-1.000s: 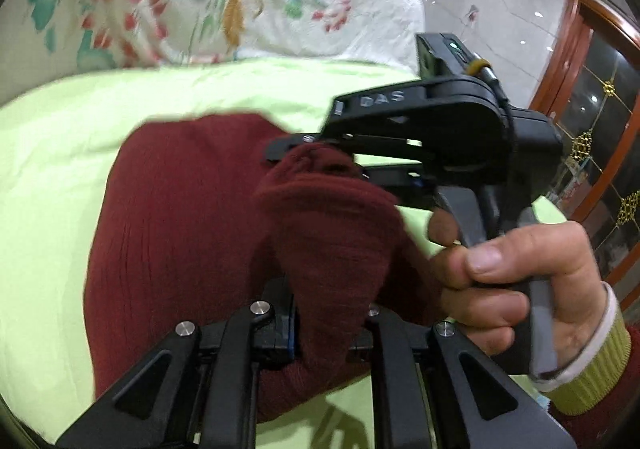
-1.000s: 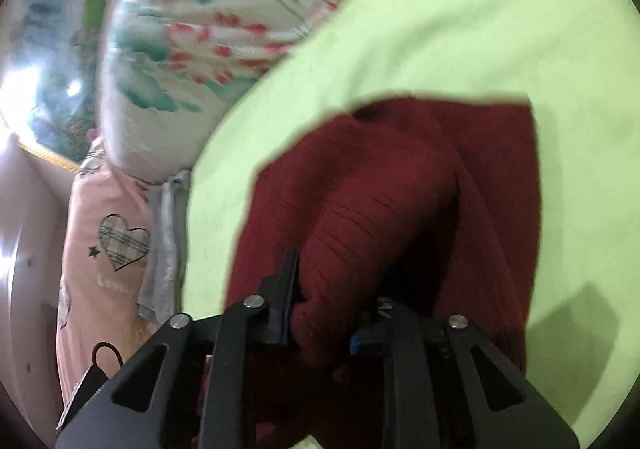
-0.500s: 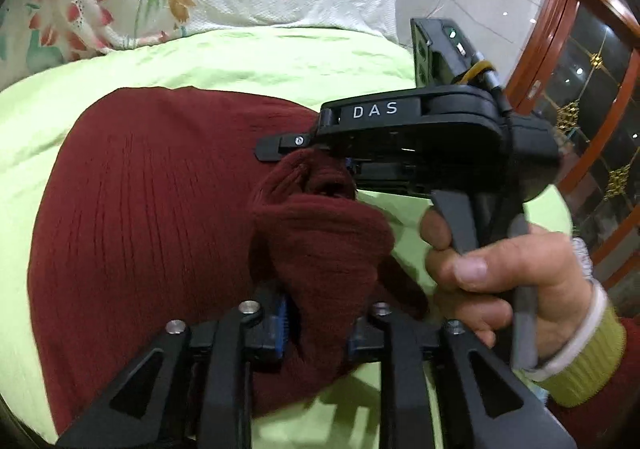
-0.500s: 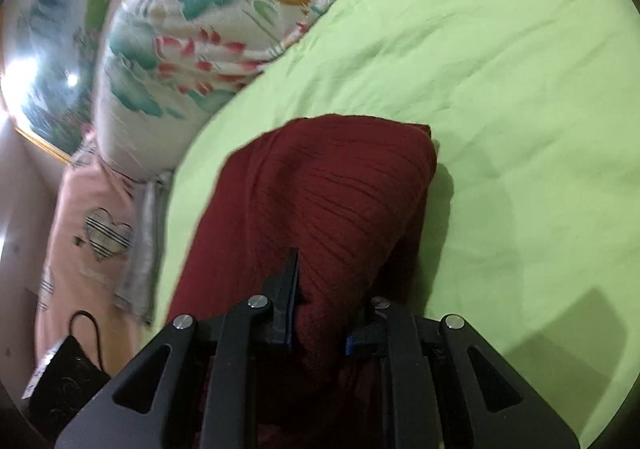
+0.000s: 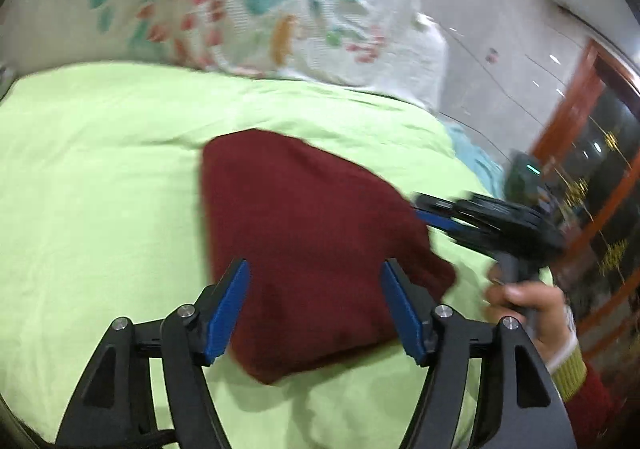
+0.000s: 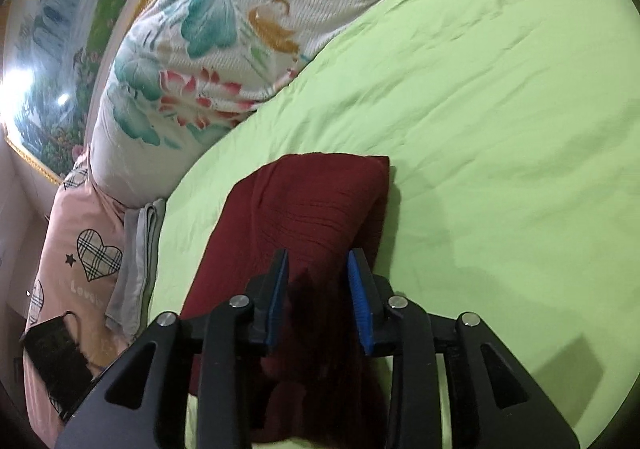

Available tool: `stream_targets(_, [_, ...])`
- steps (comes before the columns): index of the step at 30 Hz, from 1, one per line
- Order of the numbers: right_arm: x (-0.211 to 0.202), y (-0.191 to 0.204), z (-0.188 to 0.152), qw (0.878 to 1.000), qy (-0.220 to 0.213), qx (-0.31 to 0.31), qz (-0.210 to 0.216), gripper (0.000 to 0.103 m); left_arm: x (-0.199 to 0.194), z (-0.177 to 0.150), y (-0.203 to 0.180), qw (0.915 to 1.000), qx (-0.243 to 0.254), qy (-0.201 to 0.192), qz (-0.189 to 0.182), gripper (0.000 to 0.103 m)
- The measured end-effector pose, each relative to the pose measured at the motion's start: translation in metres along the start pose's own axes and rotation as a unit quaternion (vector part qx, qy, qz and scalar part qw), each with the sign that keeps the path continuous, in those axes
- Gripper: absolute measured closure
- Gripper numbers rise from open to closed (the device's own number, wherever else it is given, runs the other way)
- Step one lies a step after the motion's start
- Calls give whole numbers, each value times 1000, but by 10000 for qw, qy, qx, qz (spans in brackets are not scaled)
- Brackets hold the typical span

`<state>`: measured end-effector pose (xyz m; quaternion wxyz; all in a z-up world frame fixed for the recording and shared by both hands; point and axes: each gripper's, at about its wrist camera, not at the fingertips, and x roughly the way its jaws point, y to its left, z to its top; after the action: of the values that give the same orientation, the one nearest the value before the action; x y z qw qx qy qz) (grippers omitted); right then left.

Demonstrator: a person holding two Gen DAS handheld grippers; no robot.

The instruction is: Fold large clothes

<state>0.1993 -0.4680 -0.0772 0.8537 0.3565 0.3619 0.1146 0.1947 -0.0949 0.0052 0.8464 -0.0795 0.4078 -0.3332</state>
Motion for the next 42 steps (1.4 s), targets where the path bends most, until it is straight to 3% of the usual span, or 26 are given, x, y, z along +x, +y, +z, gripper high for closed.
stream_targets(3, [0, 0, -1, 9999, 36, 84, -106, 45, 11, 6, 26, 9987, -476, 125, 107, 35])
stream_targets(6, [7, 6, -1, 9999, 97, 93, -92, 31, 22, 6, 47, 9948, -957, 325, -81, 34])
stream_targets(8, [15, 13, -1, 9998, 204, 8, -50, 27, 32, 9, 56, 9926, -1138, 401, -165, 31])
stream_targets(11, [32, 21, -5, 9981, 426, -255, -367, 26, 55, 11, 64, 9896, -1248, 676, -238, 22])
stream_targets(14, [44, 14, -9, 9963, 614, -289, -532, 26, 80, 10, 74, 9822, -1498, 949, -616, 12])
stream_targets(16, [48, 7, -10, 9963, 697, -203, -465, 26, 94, 9, 77, 9773, -1584, 1117, -856, 11])
stream_targets(19, [52, -5, -10, 9969, 739, -37, -283, 26, 119, 9, 78, 9727, -1558, 1420, -970, 0])
stream_targets(22, [59, -13, -3, 9965, 834, 82, 29, 27, 148, 12, 81, 9635, -1595, 1766, -1227, 2])
stream_targets(23, [60, -13, -2, 9961, 876, 96, 87, 27, 152, 15, 77, 9650, -1449, 1781, -1268, 11])
stream_targets(25, [67, -13, 0, 9944, 1024, 90, 232, 39, 158, 19, 69, 9686, -1171, 1837, -1199, 18])
stream_targets(27, [76, -14, -1, 9920, 1197, 182, 358, 62, 156, 19, 63, 9724, -1002, 1772, -1141, 25])
stream_targets(29, [77, -14, -2, 9906, 1219, 277, 559, 68, 152, 20, 63, 9749, -978, 1648, -1136, 34])
stream_targets(35, [64, 22, -9, 9918, 985, -42, 813, 73, 109, 22, 68, 9804, -1107, 1061, -1240, 43])
stream_targets(39, [72, 64, -18, 9888, 1012, -464, 990, 74, 57, 21, 81, 9876, -976, 682, -1023, 43])
stream_targets(42, [92, 98, -29, 9820, 1078, -625, 1416, 74, 8, 13, 103, 9921, -922, 418, -746, 43])
